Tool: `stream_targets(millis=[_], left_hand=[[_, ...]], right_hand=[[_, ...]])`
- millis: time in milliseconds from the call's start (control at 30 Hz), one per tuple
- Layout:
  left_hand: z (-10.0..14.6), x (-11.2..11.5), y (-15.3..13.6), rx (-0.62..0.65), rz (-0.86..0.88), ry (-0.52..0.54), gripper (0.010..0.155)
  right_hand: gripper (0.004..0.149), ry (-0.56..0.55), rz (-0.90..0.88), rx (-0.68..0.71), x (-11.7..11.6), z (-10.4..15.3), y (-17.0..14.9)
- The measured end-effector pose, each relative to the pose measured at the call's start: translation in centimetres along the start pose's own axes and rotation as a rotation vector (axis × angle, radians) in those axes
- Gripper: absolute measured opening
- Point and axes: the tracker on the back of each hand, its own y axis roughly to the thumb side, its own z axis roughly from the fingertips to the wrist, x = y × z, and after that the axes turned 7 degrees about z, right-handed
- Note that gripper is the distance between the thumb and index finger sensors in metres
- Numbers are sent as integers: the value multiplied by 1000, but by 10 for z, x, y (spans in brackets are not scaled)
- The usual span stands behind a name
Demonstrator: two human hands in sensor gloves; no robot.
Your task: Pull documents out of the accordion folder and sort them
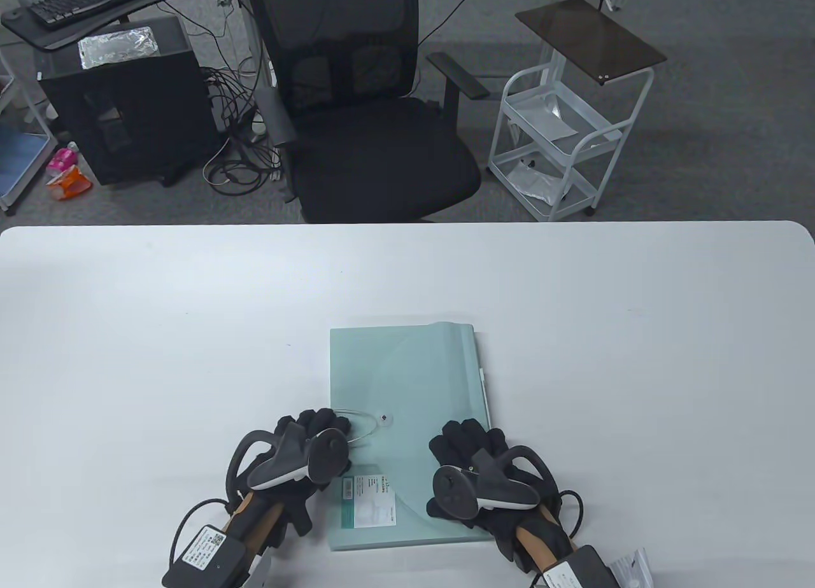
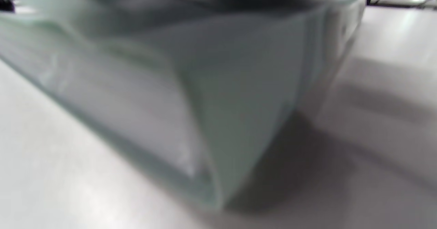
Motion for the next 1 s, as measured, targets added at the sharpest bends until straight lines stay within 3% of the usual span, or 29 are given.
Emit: stream_targets(millis=[233,467,700,833,1000], left_hand=[[-1,1,0,-18,20,-19,69],[0,1,-2,-13,17,-17,69],[0,0,-2,-13,16,-19,69],[0,0,-3,-12,15,-15,69],[0,0,-2,-14,12,-15,70]], right_hand=[[84,-119,-7,-20,33,0,0],[73,-227,16,26,75,-29,26],[59,-169,160,29,87,-51,52],[59,-157,329,-16,90,-44,47],[63,-189,320,-133,109,-12,16]])
